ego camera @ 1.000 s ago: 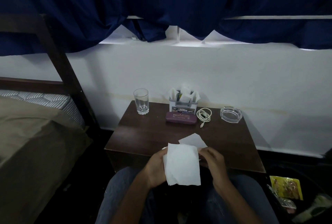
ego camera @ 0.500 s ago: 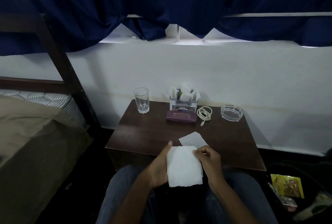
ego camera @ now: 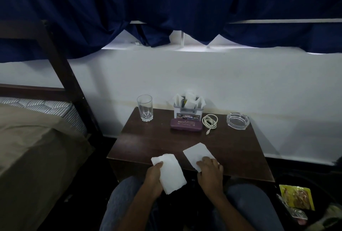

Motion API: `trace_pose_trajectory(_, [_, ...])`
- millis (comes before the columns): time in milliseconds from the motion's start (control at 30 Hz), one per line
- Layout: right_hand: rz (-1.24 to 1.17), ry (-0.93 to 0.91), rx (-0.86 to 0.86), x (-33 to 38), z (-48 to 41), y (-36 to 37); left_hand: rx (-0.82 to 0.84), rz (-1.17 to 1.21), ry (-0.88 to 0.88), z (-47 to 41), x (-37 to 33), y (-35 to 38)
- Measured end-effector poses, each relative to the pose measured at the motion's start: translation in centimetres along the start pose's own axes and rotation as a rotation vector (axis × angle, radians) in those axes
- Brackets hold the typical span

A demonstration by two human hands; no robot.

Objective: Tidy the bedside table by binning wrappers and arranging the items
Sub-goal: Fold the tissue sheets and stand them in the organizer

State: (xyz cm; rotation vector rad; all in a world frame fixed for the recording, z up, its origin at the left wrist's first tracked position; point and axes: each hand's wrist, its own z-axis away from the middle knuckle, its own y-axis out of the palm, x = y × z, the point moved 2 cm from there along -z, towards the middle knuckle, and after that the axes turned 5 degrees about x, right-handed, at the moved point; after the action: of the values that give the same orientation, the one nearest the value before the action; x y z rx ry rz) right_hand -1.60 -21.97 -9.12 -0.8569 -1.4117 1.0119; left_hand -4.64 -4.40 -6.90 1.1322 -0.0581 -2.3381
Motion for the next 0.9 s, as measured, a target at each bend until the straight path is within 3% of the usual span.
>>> trace_pose_trajectory(67, [0.033,-0.031,-0.052,0.3,0.3,-0.5,0.009,-0.023,-0.018,0.0,0.1,0.0])
trace_pose_trajectory(167, [-0.140,0.018,-0.157,0.6,0.3,-0.9,0.033,-0.112,-0.033,0.6,0.1,0.0])
trace_pose_trajectory(267, [-0.420,0.021,-0.275,1.7,1.2,-1.5,-0.123,-0.314,0.074,1.4,1.6,2.3])
trace_pose_trajectory(333, [-0.541,-0.014,-0.346,2.6,2.0,-2.0,-0.136,-0.621,0.189,1.5,1.8,3.4])
trace_pose_trajectory(367, [-0.576,-0.039,-0.369,3.0,2.4,-2.1,-0.261,-0.784,0.222,1.8,2.0,3.8])
trace_pose_trajectory(433, [-0.573,-0.123,-0.383,3.9,3.2,-2.3,-0.075,-0.767,0.237,3.8,2.1,2.8])
trace_pose_trajectory(467, [-0.535,-0.181,-0.380,4.2,3.5,-2.3,0.039,-0.625,0.298,3.8,1.8,2.3])
trace_pose_trajectory(500, [-0.488,-0.234,-0.371,4.5,3.8,-2.2,0.265,-0.461,0.253,4.9,1.3,3.0])
trace_pose_trajectory(533, [-0.423,-0.287,-0.370,4.8,4.1,-2.2,0.354,-0.288,0.134,6.1,0.2,3.1])
trace_pose_trajectory(567, [-0.352,-0.337,-0.385,5.0,4.3,-2.1,0.259,-0.297,-0.033,6.7,-0.5,3.3])
trace_pose_trajectory(600, [-0.293,-0.376,-0.394,5.2,4.5,-2.0,0.241,-0.153,-0.101,5.5,-0.2,3.7])
trace_pose_trajectory(633, [-0.246,-0.404,-0.395,5.5,4.8,-1.9,0.168,-0.104,-0.122,4.9,-0.9,3.6])
trace_pose_trajectory(700, [-0.186,-0.447,-0.391,5.9,5.3,-1.8,0.193,0.057,-0.109,4.0,-1.0,2.3])
trace_pose_trajectory(767, [-0.147,-0.465,-0.382,6.2,5.5,-1.7,0.100,0.074,-0.107,3.5,-0.8,2.1])
trace_pose_trajectory(833, [-0.128,-0.474,-0.353,6.5,5.6,-1.8,0.275,0.266,-0.179,3.5,-0.7,2.5])
trace_pose_trajectory(900, [-0.126,-0.468,-0.304,6.7,5.7,-1.9,0.375,0.302,-0.177,2.5,-0.8,1.6])
